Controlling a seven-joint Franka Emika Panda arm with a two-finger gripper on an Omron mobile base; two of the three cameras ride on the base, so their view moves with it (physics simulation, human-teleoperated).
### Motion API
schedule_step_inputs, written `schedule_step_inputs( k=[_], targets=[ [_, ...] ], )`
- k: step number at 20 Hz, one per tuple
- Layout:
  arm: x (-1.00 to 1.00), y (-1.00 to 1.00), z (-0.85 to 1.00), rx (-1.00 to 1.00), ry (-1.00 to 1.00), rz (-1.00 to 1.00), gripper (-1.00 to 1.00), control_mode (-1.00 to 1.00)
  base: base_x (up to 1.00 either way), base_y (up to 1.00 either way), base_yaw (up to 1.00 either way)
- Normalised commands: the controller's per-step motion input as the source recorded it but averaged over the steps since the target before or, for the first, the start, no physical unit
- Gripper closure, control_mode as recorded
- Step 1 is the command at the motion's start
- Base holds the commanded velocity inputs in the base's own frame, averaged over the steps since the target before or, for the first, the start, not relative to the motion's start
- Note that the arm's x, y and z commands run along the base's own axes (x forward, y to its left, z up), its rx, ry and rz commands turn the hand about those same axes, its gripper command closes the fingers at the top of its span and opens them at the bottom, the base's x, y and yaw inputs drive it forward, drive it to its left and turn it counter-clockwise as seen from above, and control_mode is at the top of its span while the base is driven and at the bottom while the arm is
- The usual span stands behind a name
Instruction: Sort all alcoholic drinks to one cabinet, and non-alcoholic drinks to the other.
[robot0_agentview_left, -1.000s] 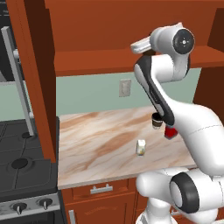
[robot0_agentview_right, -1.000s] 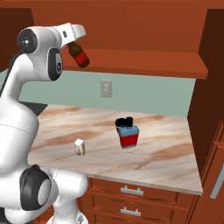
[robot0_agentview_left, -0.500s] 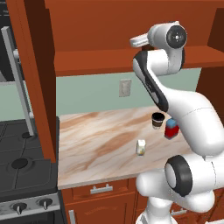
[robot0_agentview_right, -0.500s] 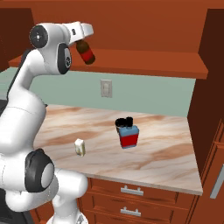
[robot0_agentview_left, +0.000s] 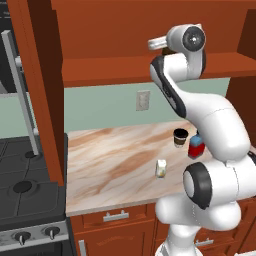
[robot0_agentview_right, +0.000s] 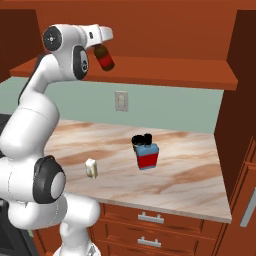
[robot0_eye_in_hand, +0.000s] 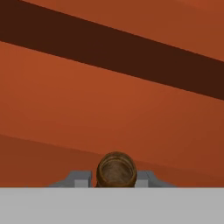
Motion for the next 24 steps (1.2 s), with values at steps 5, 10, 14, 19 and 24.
schedule_step_inputs(
  k=[5,10,14,19,24],
  targets=[
    [0.31,-0.13,0.0,0.04,0.0,-0.05,1.0,-1.0,0.0,0.0,0.0],
    [0.27,-0.12,0.0,0.02,0.0,-0.05,1.0,-1.0,0.0,0.0,0.0],
    [0.19,-0.1,0.0,0.01,0.0,-0.05,1.0,-1.0,0.0,0.0,0.0],
    [0.1,-0.09,0.0,0.0,0.0,-0.04,1.0,-1.0,0.0,0.0,0.0],
    [0.02,-0.09,-0.02,0.01,0.0,-0.02,1.0,-1.0,0.0,0.0,0.0]
  ],
)
